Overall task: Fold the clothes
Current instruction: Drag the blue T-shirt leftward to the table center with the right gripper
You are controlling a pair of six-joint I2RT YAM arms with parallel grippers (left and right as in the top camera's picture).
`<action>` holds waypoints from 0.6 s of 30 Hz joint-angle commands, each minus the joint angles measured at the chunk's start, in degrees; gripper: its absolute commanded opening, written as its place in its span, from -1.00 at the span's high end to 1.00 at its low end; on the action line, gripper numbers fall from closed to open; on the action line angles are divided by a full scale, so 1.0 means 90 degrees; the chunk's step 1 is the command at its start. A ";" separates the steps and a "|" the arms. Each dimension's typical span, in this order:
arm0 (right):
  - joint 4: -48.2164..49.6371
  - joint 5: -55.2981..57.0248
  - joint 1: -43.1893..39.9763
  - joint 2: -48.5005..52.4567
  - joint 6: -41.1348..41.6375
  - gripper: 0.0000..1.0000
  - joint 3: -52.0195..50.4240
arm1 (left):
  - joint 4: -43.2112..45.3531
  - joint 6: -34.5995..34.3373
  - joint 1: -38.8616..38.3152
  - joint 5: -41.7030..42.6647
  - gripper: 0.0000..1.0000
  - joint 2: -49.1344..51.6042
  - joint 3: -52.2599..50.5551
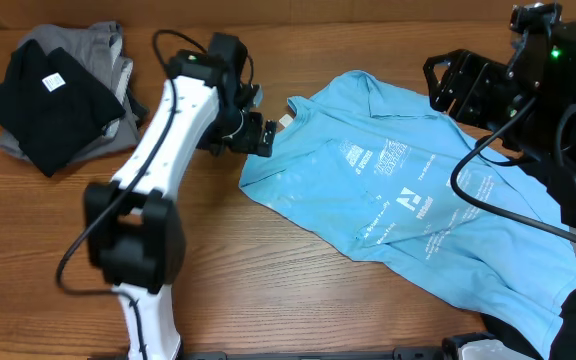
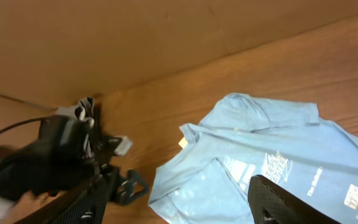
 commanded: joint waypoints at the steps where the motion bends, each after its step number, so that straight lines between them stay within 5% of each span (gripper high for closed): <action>1: -0.0029 0.0066 -0.0056 -0.0022 0.0024 -0.53 0.0107 | 0.0197 -0.0165 0.0078 0.0206 -0.82 0.0595 -0.0044; 9: -0.0114 0.0066 -0.0056 -0.0022 0.0024 -0.53 0.0104 | 0.0794 -0.0202 0.0063 0.0163 -0.04 0.1139 -0.0044; 18: -0.0185 0.0070 -0.0056 -0.0022 0.0024 -0.52 0.0104 | 0.1018 -0.0316 -0.0022 -0.0675 -0.01 0.1530 -0.0058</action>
